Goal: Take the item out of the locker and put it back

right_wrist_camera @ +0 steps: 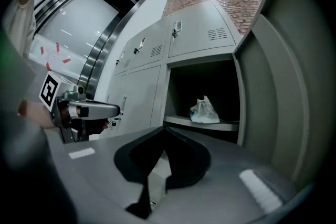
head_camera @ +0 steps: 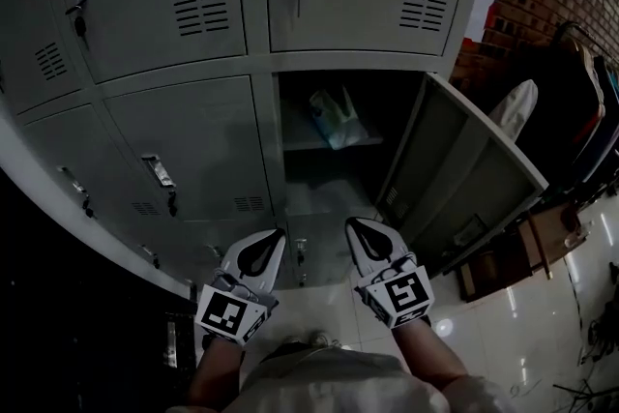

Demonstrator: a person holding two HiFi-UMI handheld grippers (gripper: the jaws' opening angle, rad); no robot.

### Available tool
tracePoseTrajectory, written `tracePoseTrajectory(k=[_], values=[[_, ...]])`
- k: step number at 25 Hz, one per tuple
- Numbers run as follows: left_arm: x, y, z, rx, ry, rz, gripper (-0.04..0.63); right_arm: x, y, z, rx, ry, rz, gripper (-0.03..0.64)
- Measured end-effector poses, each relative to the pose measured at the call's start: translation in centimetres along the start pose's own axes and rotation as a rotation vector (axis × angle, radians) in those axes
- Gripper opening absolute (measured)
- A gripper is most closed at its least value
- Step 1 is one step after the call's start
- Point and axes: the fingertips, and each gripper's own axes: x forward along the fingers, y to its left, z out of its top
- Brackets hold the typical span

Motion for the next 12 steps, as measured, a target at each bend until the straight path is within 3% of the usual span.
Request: tracePoseTrajectory(k=[9, 11, 12], values=[[3.0, 1.7, -0.9, 0.002, 0.013, -0.054, 0.005, 3.6, -3.5, 1.3, 0.014, -0.029, -0.073, 0.0], [3.5, 1.8, -0.7, 0.0, 0.011, -0.07, 0.005, 5.4, -3.9, 2.3, 0.016, -0.037, -0.042, 0.079], [3.7, 1.9, -0.8, -0.003, 0.011, -0.076, 0.005, 6.4, -4.2, 2.9, 0.021, -0.043, -0.029, 0.176]])
